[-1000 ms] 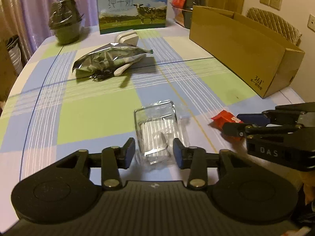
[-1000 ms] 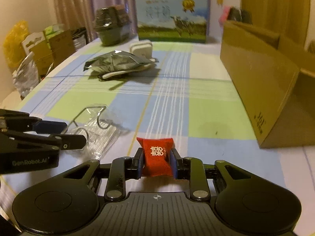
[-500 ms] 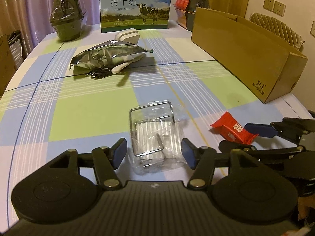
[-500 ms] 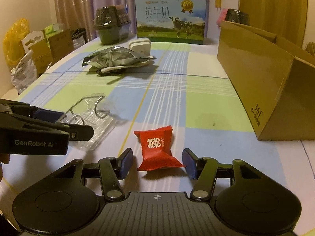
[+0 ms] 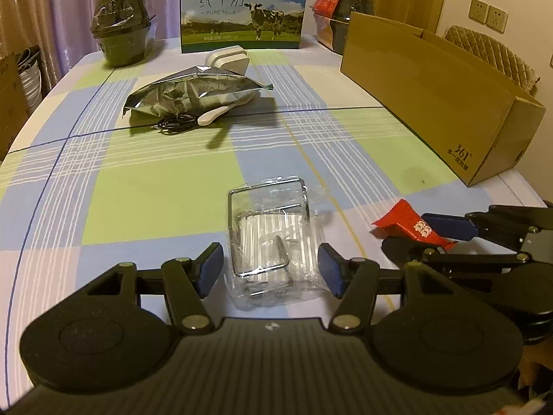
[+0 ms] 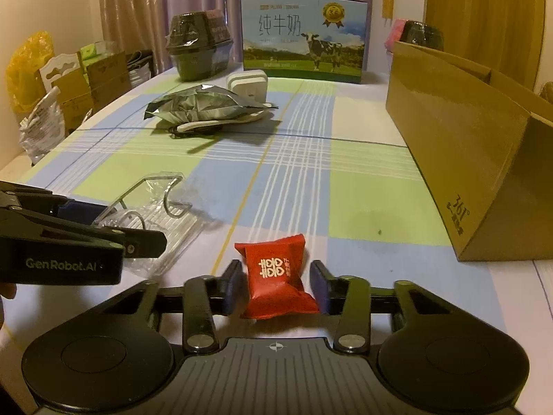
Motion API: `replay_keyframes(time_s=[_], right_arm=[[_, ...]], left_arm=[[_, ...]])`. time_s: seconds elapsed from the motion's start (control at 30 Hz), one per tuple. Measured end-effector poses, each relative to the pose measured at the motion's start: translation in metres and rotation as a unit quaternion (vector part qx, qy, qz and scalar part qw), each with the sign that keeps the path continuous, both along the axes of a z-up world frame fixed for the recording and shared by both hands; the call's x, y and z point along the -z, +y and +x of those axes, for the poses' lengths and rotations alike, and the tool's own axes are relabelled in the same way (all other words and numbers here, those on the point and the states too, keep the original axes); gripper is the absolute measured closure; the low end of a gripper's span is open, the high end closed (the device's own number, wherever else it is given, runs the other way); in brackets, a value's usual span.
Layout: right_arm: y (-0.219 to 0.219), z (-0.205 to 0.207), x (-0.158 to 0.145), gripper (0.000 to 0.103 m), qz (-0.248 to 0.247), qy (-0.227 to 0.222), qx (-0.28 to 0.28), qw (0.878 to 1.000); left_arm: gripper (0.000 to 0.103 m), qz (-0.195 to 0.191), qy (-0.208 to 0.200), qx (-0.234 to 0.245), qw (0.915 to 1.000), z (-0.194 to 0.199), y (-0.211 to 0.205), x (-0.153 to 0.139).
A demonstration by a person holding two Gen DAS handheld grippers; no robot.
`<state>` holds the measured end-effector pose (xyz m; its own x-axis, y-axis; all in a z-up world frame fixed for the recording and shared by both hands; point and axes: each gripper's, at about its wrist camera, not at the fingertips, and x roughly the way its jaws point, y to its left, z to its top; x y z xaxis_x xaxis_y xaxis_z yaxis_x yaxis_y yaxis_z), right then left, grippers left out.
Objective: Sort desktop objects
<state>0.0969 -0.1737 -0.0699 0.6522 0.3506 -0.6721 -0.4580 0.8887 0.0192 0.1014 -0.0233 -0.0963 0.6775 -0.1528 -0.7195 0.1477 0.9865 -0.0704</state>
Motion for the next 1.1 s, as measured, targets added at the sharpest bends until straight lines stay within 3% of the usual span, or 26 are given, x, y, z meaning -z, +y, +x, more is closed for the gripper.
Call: replay_keyframes(time_s=[0.33, 0.5, 0.73, 1.1], right_arm=[[0.001, 0.000, 0.000, 0.071, 0.001, -0.001, 0.001, 1.000], [0.002, 0.001, -0.001, 0.074, -0.001, -0.002, 0.001, 1.000], [0.003, 0.003, -0.001, 0.077, 0.000, -0.001, 0.005, 1.000], [0.004, 0.002, -0.003, 0.080, 0.001, -0.007, 0.007, 1.000]], left_arm=[[0.049, -0.004, 0.000, -0.018, 0.9998, 0.002, 0.003, 0.001], [0.064, -0.017, 0.009, -0.030, 0.9994, 0.004, 0.008, 0.003], [0.076, -0.016, 0.007, -0.029, 0.9994, 0.004, 0.006, 0.000], [0.077, -0.013, 0.006, -0.011, 0.9998, 0.003, -0.001, -0.002]])
